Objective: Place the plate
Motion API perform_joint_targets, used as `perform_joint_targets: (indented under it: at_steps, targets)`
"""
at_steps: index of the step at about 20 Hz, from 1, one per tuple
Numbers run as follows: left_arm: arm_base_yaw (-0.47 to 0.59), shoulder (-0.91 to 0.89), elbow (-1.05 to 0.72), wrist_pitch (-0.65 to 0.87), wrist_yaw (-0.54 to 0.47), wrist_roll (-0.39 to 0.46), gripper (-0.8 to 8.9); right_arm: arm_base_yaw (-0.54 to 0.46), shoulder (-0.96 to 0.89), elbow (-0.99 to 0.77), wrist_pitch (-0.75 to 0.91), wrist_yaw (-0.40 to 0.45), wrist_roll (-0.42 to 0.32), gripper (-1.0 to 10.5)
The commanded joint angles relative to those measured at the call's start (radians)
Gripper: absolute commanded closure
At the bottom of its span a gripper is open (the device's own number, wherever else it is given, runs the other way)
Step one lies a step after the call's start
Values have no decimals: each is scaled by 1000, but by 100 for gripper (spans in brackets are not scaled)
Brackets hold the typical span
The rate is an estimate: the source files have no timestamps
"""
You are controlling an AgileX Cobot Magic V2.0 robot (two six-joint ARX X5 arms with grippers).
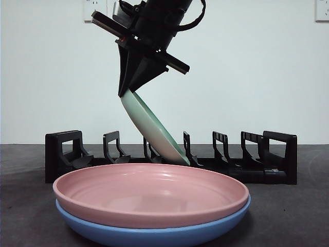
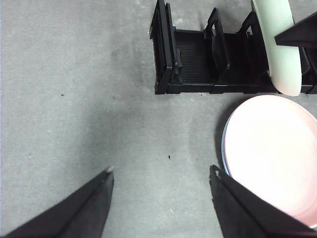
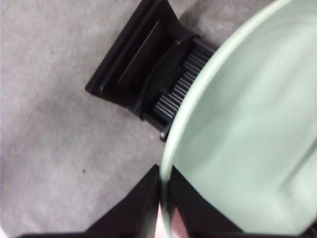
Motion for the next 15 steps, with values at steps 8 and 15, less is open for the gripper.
perform_joint_targets:
  at_steps: [8,15]
  targets:
    - [-2,6,23,16,-4,0,505,23,-146,126,-101,-1,-163,931]
    - [-2,6,23,23,-8,-10,505,127,-267,67,-196,184,-323,931]
